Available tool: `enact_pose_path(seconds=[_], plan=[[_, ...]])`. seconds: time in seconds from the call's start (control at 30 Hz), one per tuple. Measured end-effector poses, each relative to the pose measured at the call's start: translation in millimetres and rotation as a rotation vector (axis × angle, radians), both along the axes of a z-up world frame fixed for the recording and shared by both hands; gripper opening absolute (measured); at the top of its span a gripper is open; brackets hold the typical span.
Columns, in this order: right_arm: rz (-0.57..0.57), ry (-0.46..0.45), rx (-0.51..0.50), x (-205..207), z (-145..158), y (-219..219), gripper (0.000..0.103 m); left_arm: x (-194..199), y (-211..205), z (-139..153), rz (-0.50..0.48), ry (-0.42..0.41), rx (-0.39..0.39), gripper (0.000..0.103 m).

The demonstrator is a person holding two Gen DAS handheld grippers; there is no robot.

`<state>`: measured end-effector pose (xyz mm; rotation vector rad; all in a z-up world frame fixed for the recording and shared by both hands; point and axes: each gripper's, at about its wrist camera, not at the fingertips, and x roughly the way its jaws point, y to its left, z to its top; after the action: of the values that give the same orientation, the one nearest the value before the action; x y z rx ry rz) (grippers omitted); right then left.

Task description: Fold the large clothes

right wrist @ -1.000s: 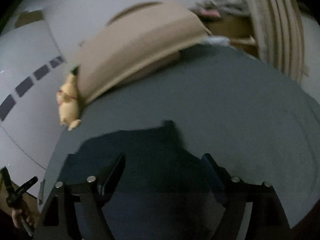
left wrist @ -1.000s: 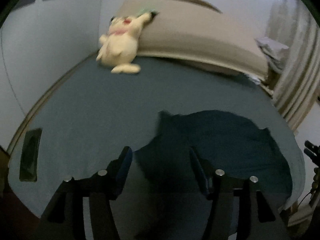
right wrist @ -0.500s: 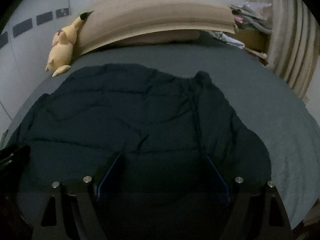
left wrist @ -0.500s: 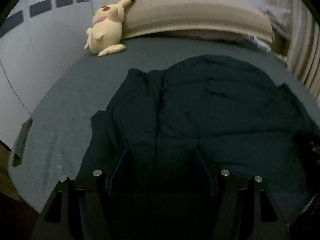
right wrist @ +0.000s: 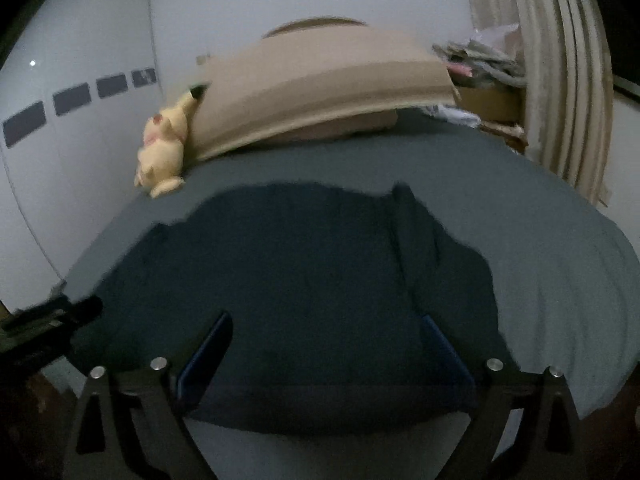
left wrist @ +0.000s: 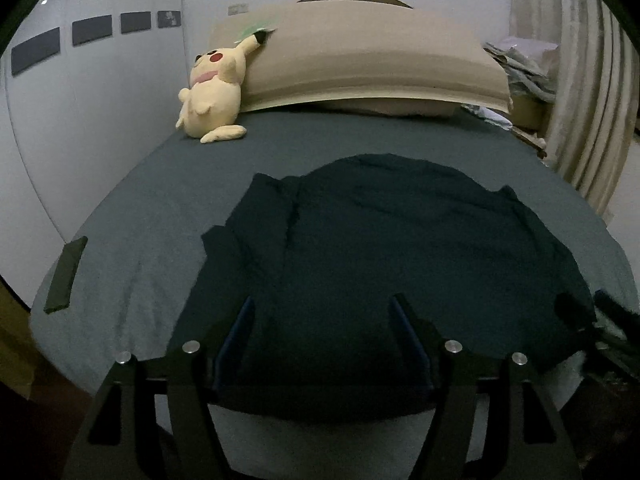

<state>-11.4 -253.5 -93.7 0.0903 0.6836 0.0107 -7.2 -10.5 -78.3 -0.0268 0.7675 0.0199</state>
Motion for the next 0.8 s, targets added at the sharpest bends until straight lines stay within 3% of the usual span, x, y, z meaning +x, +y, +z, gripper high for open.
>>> enact_pose_path(seconds=[0.1, 0.17, 0.23, 0.33, 0.43, 0.53, 0.6, 0.73, 0.8], plan=[[-0.023, 0.049, -0.027, 17.3, -20.0, -1.0, 0.097, 5.4, -5.1, -17.6, 0.006, 0.038, 0.015, 0.071], [-0.013, 0.142, -0.06, 31.2, -42.8, -2.3, 0.097, 10.8, -6.5, -34.7, 0.011, 0.094, 0.034, 0.071], [-0.006, 0.133, -0.062, 31.4, -46.6, -4.5, 0.097, 15.1, -5.7, -53.0, 0.007, 0.13, 0.038, 0.073], [0.005, 0.143, -0.065, 35.0, -36.0, -5.1, 0.097, 16.6, -5.9, -47.7, 0.014, 0.132, 0.05, 0.073], [0.03, 0.107, -0.043, 45.5, -4.8, -10.8, 0.098, 26.1, -7.2, -21.9, -0.003, 0.096, 0.038, 0.073], [0.061, 0.101, 0.002, 84.1, 26.4, -17.0, 0.098, 67.1, -11.9, 4.5, -0.029, 0.08, 0.002, 0.074], [0.057, 0.115, 0.011, 117.0, 37.6, -19.6, 0.098, 101.7, -18.8, 14.5, -0.016, 0.083, 0.023, 0.074], [0.031, 0.178, 0.085, 195.5, 31.1, -31.5, 0.098, 168.9, -33.7, 9.8, -0.035, 0.154, 0.001, 0.074], [0.029, 0.204, 0.099, 218.7, 20.1, -29.8, 0.098, 191.2, -41.4, 0.0, -0.017, 0.173, 0.027, 0.074]])
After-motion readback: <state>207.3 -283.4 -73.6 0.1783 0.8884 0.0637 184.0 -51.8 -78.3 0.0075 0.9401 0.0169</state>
